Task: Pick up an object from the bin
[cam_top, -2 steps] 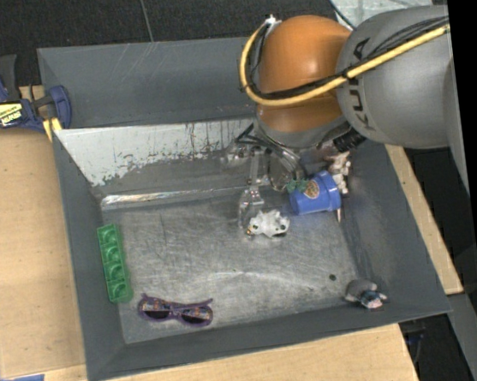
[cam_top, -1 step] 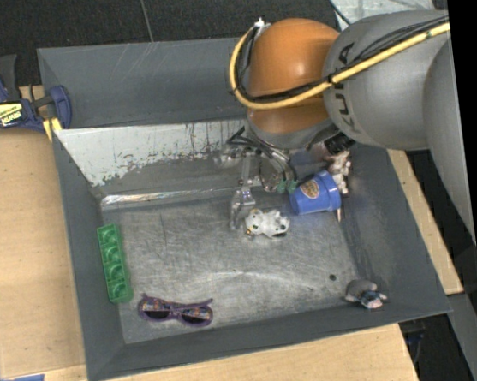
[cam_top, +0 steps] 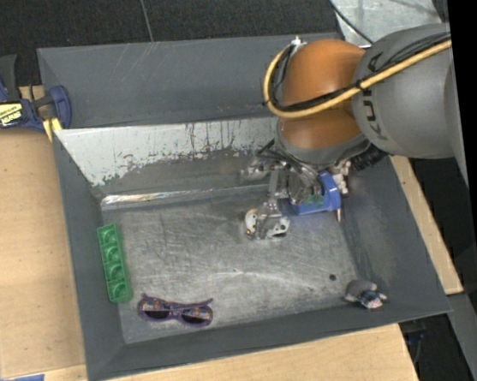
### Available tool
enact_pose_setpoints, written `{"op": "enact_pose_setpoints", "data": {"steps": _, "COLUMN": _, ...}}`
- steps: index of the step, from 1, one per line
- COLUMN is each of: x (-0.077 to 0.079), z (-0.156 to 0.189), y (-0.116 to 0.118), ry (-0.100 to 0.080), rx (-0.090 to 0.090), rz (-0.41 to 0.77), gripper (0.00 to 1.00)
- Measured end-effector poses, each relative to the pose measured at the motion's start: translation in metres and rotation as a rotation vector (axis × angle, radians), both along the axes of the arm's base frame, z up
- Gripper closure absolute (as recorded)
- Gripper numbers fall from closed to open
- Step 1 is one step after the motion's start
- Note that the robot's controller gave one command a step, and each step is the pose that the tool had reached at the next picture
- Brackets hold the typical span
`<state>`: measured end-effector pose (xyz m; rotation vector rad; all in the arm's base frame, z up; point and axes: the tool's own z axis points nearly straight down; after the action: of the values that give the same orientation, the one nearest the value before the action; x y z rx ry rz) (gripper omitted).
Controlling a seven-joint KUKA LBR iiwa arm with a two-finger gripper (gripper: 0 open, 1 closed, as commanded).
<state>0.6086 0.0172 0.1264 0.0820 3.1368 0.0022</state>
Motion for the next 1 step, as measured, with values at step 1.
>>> {"op": "enact_pose_setpoints", "data": {"steps": 1, "x": 0.0017, "z": -0.0559, "y": -0.0241, "ry": -0.001, "rx": -0.002, "rz": 0.008, "gripper": 0.0}}
